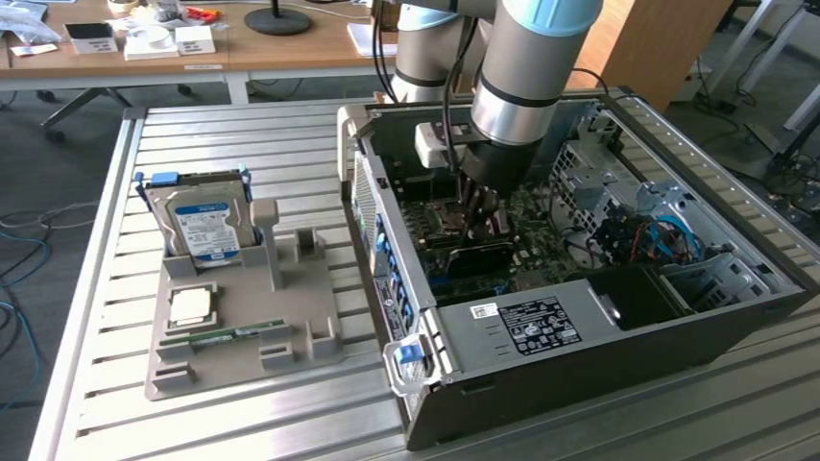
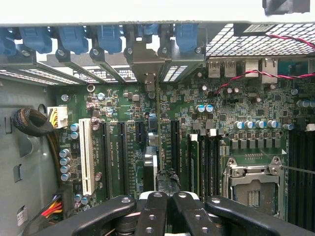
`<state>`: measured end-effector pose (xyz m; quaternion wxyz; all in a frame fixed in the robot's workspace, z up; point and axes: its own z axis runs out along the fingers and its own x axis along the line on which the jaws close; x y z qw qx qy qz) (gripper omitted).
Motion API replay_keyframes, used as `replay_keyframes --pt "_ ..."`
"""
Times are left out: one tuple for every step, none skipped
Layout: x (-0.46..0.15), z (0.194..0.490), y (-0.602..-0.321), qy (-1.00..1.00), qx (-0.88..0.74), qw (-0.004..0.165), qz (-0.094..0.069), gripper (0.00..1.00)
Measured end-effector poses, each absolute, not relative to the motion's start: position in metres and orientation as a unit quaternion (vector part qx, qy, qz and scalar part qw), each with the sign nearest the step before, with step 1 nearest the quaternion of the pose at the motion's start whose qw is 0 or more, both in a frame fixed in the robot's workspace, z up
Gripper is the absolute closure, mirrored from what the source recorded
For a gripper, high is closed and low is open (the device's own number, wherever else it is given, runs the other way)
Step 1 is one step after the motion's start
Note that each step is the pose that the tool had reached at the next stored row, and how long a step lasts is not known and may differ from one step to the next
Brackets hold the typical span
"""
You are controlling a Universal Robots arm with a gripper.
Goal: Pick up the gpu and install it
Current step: 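Press down on the gpu until it lock into place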
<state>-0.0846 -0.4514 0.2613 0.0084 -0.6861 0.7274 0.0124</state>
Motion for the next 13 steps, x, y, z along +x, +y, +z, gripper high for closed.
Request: replay_keyframes --pt "-0.0846 0.2613 -0.4514 0.727 -0.686 0.008 0.012 0.89" --pt "-0.0846 0.2613 -0.4514 0.727 -0.686 0.008 0.012 0.89" --pt "-0.0846 0.2613 -0.4514 0.727 -0.686 0.008 0.012 0.89" --pt "-0.0846 0.2611 -0.4514 0.727 -0.686 0.008 0.012 0.89" --pt "-0.0846 0.2611 -0.4514 0.727 -0.686 0.008 0.012 0.89" --pt "-0.0846 0.2611 -0.4514 0.727 -0.686 0.008 0.012 0.89" --pt "-0.0846 0.2610 -0.4514 0.727 -0.686 0.008 0.012 0.89" --pt "-0.0846 0.2610 -0.4514 0.727 -0.686 0.008 0.012 0.89" --pt "-0.0846 0.2610 -0.4514 0.727 -0.686 0.008 0.012 0.89" --pt "-0.0846 0.2609 -0.4514 0.727 -0.686 0.008 0.012 0.89" --pt "-0.0846 0.2609 -0.4514 0.727 -0.686 0.008 0.012 0.89" --pt "-0.0846 0.2609 -0.4514 0.727 -0.686 0.008 0.012 0.89" --pt "-0.0846 0.2609 -0.4514 0.727 -0.686 0.008 0.012 0.89"
